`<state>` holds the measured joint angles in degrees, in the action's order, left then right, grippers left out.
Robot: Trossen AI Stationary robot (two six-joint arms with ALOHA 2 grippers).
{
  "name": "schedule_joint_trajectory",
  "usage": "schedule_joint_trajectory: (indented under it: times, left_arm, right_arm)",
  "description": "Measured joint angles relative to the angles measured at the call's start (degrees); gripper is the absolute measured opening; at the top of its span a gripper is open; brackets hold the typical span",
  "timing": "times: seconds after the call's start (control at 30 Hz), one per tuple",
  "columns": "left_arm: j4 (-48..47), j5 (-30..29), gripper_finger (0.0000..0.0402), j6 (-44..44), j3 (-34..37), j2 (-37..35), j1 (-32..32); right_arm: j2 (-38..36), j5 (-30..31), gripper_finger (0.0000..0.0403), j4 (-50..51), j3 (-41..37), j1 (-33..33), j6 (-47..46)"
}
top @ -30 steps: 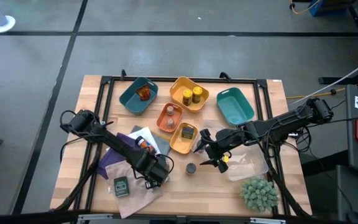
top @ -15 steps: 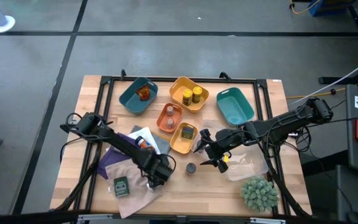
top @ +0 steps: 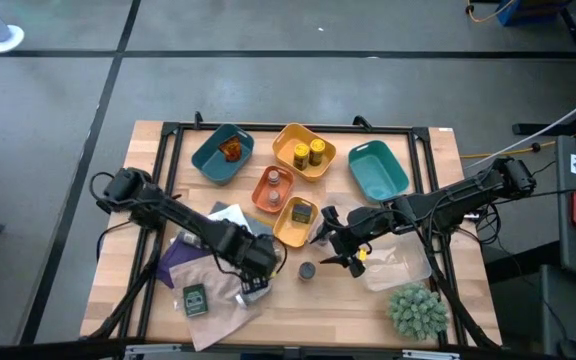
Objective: Sort spices by type
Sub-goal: Put the black seasoning bottle into the left white bin
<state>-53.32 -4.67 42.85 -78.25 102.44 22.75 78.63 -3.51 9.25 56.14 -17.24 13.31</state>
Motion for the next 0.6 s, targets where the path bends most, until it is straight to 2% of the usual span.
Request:
schedule_joint_trajectory:
  times: [0.13, 0.3, 0.47, 0.6]
  left_arm:
    - [0.39, 0.34, 0.0188, -0.04, -0.86, -1.62, -2.36]
    - [1.02, 3.63, 0.0191, -0.97, -2.36, -1.84, -6.05]
    - [6.46, 8.56, 0.0188, -1.53, -2.42, -1.84, -9.69]
    - [10.11, 10.74, 0.0192, -4.16, -2.44, -1.84, -11.82]
  right_arm:
    - [0.00, 2.44, 0.0264, -3.16, 0.00, 0.01, -0.01]
    - [0.00, 7.45, 0.0264, -7.27, 0.00, -0.02, -0.01]
    - [0.29, 14.34, 0.0264, -7.98, 0.00, 0.01, 0.03]
    - [0.39, 15.58, 0.0264, -7.21, 0.00, 0.01, 0.02]
